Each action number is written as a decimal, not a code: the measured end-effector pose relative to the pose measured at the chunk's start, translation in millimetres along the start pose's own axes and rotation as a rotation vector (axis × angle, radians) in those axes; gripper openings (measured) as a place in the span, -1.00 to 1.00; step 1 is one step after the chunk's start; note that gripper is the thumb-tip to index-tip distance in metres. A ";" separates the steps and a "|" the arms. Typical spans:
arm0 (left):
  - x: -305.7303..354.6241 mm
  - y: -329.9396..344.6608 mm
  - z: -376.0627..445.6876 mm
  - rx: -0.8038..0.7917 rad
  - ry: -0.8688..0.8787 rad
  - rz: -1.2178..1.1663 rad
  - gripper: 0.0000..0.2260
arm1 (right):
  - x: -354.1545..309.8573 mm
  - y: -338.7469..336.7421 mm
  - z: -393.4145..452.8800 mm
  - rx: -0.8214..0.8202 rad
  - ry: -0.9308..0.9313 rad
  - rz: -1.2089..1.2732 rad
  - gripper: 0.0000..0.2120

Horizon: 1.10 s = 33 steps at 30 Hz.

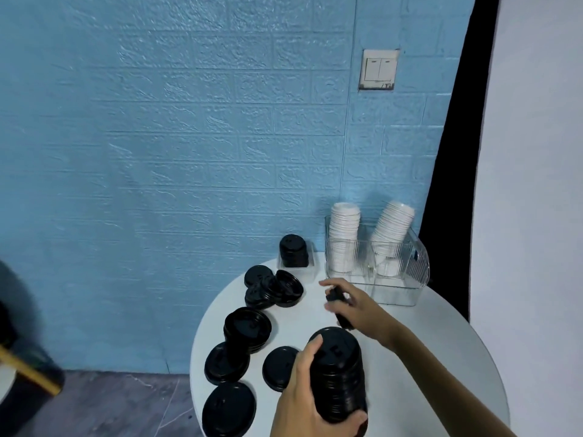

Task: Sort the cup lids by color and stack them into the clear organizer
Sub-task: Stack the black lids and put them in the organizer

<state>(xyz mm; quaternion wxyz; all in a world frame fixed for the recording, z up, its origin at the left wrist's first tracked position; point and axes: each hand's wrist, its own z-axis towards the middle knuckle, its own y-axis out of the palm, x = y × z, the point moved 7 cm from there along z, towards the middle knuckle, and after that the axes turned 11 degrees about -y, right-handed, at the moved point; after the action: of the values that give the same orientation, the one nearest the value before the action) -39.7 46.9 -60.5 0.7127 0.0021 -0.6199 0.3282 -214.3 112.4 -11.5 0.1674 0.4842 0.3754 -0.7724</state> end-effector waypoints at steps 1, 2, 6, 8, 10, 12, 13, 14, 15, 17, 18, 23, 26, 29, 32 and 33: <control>0.3 -0.4 0.0 -0.002 -0.006 -0.001 0.05 | -10.3 -0.5 -6.2 0.050 0.012 0.152 -0.70; 1.1 -0.2 -0.4 -0.005 -0.008 -0.002 0.05 | -21.2 0.1 -12.6 0.081 0.016 0.288 -0.69; 2.3 0.8 -2.0 -0.021 -0.021 0.003 0.05 | -62.3 1.7 -30.0 0.209 -0.070 0.597 -0.57; 2.5 1.2 -2.3 -0.033 -0.034 0.008 0.05 | -76.1 5.1 -37.1 0.255 -0.129 0.583 -0.63; 2.5 0.6 -2.8 -0.037 -0.049 0.014 0.06 | -84.2 13.4 -45.4 0.272 -0.167 0.548 -0.71; 1.7 -1.3 -4.0 -0.031 -0.083 0.017 0.09 | -84.6 20.4 -53.4 0.289 -0.194 0.444 -0.72; 1.7 -2.3 -4.3 -0.024 -0.101 0.018 0.11 | -82.4 22.2 -57.0 0.303 -0.206 0.408 -0.68; 1.7 -2.3 -5.0 -0.021 -0.115 0.024 0.13 | -78.5 22.9 -60.8 0.319 -0.211 0.392 -0.65; 1.7 -1.4 -5.5 -0.022 -0.121 0.035 0.15 | -73.5 23.3 -64.2 0.329 -0.211 0.384 -0.65; 0.9 0.4 -5.6 -0.026 -0.134 0.049 0.19 | -62.6 25.3 -71.0 0.332 -0.205 0.350 -0.63; 0.7 0.5 -5.7 -0.023 -0.143 0.052 0.20 | -58.9 27.6 -74.8 0.335 -0.200 0.329 -0.60; -0.7 4.3 -4.9 -0.019 -0.140 0.072 0.21 | -52.2 33.4 -87.9 0.365 -0.179 0.242 -0.52; -2.3 4.4 -4.4 -0.019 -0.138 0.072 0.21 | -52.4 34.8 -91.2 0.327 -0.166 0.215 -0.57; 0.7 3.1 -3.0 -0.044 -0.118 0.099 0.23 | -55.1 35.7 -92.3 0.278 -0.164 0.170 -0.59; 7.4 3.8 -3.1 -0.063 -0.085 0.099 0.19 | -56.5 30.7 -91.2 0.258 -0.159 0.133 -0.56; 9.0 5.0 -3.5 -0.065 -0.069 0.086 0.17 | -57.5 29.7 -90.8 0.245 -0.159 0.130 -0.55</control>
<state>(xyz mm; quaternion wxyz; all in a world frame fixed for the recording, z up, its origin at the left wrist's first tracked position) -38.7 56.4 -55.3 0.6759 -0.0361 -0.6540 0.3380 -112.1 154.1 3.7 0.1858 0.4617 0.2321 -0.8357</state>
